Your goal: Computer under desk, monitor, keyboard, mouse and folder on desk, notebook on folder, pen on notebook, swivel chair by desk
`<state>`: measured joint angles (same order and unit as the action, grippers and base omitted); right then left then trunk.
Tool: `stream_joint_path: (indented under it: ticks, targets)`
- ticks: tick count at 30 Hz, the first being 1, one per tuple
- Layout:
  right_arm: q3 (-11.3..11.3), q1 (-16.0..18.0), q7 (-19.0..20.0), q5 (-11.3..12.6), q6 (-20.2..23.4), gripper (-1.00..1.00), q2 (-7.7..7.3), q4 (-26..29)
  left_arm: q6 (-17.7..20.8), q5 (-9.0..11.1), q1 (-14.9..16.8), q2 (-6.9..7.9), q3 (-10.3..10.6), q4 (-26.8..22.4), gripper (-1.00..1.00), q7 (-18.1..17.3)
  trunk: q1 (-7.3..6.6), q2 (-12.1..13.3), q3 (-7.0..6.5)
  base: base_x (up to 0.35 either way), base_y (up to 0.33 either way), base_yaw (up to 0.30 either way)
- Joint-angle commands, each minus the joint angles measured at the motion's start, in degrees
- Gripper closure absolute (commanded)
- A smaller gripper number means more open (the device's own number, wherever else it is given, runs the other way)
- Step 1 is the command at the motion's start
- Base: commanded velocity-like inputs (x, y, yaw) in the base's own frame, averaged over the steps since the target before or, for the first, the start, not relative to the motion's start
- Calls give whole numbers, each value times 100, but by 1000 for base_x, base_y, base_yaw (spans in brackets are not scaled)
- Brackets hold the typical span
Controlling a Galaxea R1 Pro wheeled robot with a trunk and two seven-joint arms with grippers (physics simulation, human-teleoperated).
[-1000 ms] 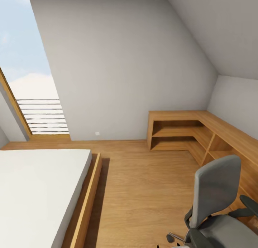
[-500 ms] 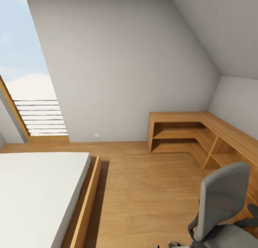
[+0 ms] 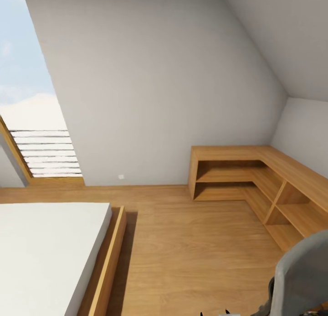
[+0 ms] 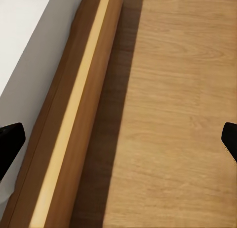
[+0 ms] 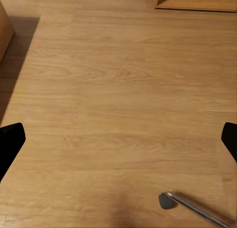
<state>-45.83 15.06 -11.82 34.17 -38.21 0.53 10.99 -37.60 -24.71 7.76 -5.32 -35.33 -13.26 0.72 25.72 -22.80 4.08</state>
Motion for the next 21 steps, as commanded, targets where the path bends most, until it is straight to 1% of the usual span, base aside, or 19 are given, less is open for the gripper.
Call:
stream_joint_path:
  ticks: [1,21]
  targets:
    - [-49,6,-49,11,-11,-100,-1,-1,-17,-60,6,-4,-44,-2,-100,7,7,-12,13,335,0,0]
    - [-49,7,-49,9,-11,-100,-1,-1,-11,-60,3,-4,-44,5,-100,7,7,-12,13,335,0,0]
